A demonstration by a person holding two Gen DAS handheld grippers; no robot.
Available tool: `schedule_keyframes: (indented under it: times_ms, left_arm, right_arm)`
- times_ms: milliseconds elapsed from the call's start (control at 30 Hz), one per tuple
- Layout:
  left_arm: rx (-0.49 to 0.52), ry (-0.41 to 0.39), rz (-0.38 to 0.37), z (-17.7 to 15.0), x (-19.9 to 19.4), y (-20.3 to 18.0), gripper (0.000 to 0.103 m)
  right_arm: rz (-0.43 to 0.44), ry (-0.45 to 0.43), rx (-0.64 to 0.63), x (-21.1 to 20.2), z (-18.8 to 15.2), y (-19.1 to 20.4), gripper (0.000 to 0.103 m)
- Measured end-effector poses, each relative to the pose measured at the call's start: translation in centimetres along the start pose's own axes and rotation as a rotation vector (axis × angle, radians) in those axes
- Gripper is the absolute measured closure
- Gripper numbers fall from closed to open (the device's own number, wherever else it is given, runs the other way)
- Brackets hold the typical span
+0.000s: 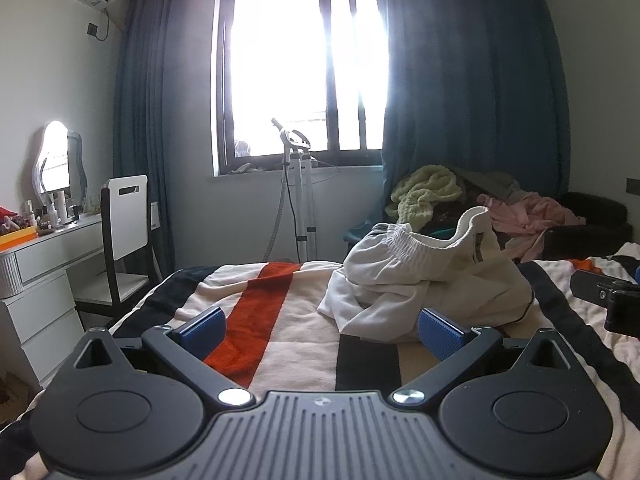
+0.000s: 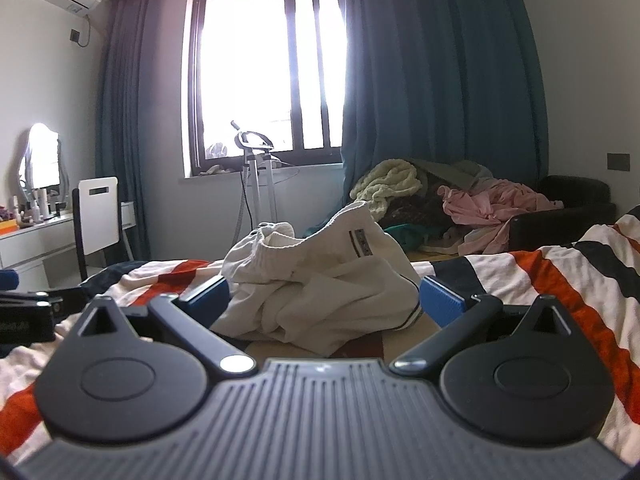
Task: Fold clothes
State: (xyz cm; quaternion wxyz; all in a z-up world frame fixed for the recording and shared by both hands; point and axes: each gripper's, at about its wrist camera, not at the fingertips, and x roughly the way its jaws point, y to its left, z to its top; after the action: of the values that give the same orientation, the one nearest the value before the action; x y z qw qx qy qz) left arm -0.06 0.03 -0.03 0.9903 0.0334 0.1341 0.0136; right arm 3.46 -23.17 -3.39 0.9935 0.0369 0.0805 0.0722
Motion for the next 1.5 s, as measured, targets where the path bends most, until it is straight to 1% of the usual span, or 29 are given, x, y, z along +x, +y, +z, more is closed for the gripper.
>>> schedule_keyframes:
  times_ms: [167, 400, 500, 667, 833, 1167, 1267, 1300, 1367, 1433, 1500]
  left_arm:
    - [-0.026, 0.011, -0.01, 0.0, 0.3, 0.5, 0.0]
    - [-0.03, 0.018, -0.001, -0.2, 0.7, 0.4, 0.0]
    - [-0.038, 0.027, -0.009, -0.3, 1.1, 0.5, 0.0]
    - [-0.046, 0.047, -0.007, -0.6, 1.8, 0.7, 0.0]
    - [-0.046, 0.042, -0.019, -0.6, 1.9, 0.6, 0.0]
    - [-0.045, 0.028, -0.021, -0.7, 1.6, 0.7, 0.0]
    - [-0.07, 0.036, -0.05, -0.6, 1.5, 1.3, 0.0]
    - [-0.081, 0.039, -0.059, -0.5, 1.4, 1.6, 0.0]
    - [-0.103, 0.042, -0.068, -0.4, 1.2, 2.1, 0.0]
    - [-0.115, 0.044, -0.066, -0.3, 1.1, 2.5, 0.0]
    - [-0.123, 0.055, -0.065, -0.3, 1.3, 2.8, 0.0]
  right_arm:
    - [-0.007, 0.008, -0.004, 0.1, -0.3, 0.2, 0.0]
    - [-0.01, 0.008, -0.008, 0.0, -0.4, 0.5, 0.0]
    - [-0.007, 0.008, -0.002, 0.0, -0.3, 0.5, 0.0]
    - [-0.01, 0.034, -0.007, 0.2, -0.4, 0.5, 0.0]
    - [-0.017, 0.049, -0.018, 0.4, -0.5, 0.7, 0.0]
    - [0.003, 0.04, 0.002, 0.0, -0.4, 0.4, 0.0]
    - [0.041, 0.043, 0.047, 0.1, 0.3, 0.1, 0.0]
    - [0.063, 0.043, 0.059, 0.2, 0.9, 0.1, 0.0]
    - [0.078, 0.03, 0.081, 1.0, 2.2, -0.1, 0.0]
    - [0.107, 0.026, 0.121, 2.8, 3.8, -0.6, 0.0]
    - [0.115, 0.039, 0.137, 5.8, 5.4, -1.2, 0.0]
